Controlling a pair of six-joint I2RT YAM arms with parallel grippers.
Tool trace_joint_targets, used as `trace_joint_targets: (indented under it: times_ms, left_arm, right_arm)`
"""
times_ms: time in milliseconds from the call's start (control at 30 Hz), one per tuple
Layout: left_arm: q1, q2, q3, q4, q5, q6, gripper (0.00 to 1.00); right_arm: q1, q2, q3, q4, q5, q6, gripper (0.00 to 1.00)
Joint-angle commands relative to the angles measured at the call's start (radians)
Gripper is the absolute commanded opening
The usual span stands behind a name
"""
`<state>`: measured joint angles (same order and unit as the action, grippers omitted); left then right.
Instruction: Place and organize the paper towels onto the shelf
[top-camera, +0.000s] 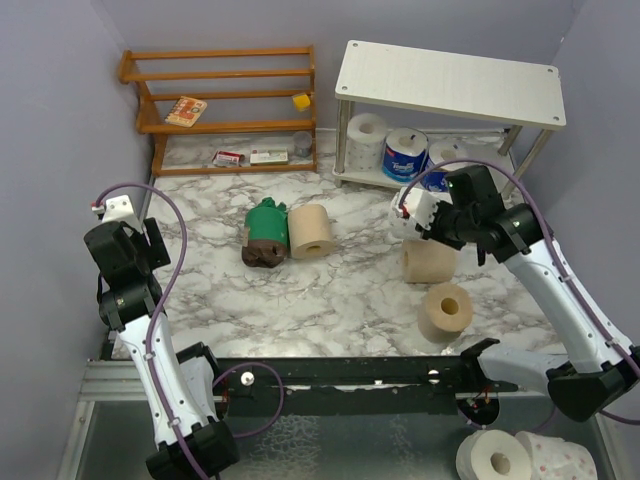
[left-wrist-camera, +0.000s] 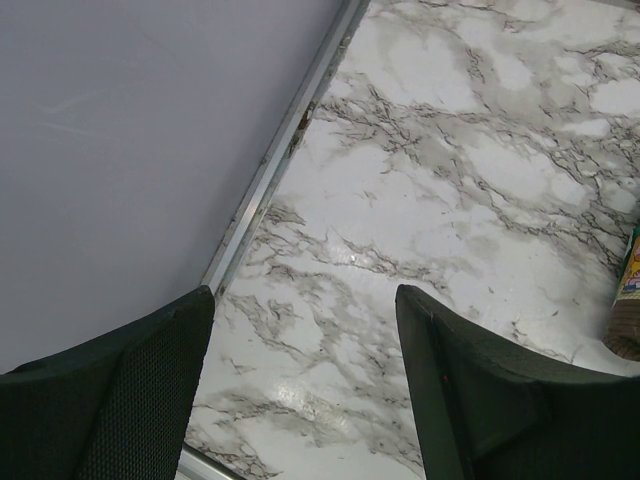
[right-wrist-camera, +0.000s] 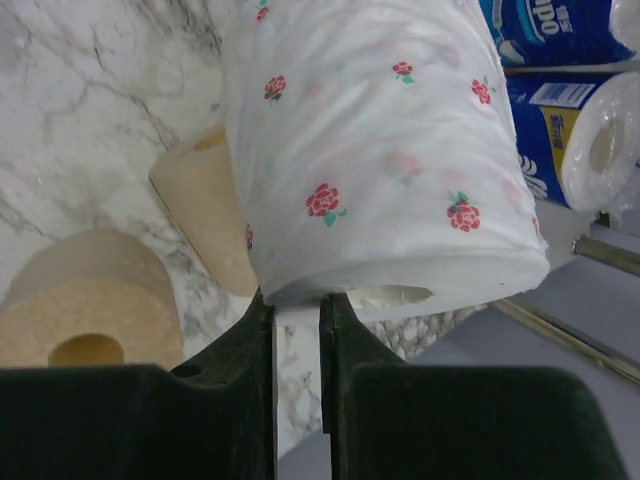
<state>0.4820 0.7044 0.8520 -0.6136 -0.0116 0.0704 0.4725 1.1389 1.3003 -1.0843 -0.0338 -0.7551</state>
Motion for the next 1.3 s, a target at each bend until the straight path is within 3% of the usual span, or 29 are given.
trace_joint_targets:
  times_ms: [0,367,800,1267]
  left_arm:
    - [-0.008,-0.026,-0.007,0.019,0.026,0.010,0.75]
    - [-0.006,-0.077,-0.008,0.020,0.050,0.017,0.74]
    - [-0.008,-0.101,-0.008,0.018,0.058,0.020,0.74]
    - [-0.007,-0.117,-0.011,0.019,0.040,0.018,0.74]
  right_arm:
    - [-0.014,0.001,0.140,-0.123,0.159,-0.111,0.01]
    - [-0.082,0.146,0.273,-0.319,0.253,-0.215,0.01]
    - [-0.265,0.428,0.550,-0.323,0.356,-0.446,0.01]
    - [-0.334,0.532,0.452,-0.129,0.465,-0.636,0.01]
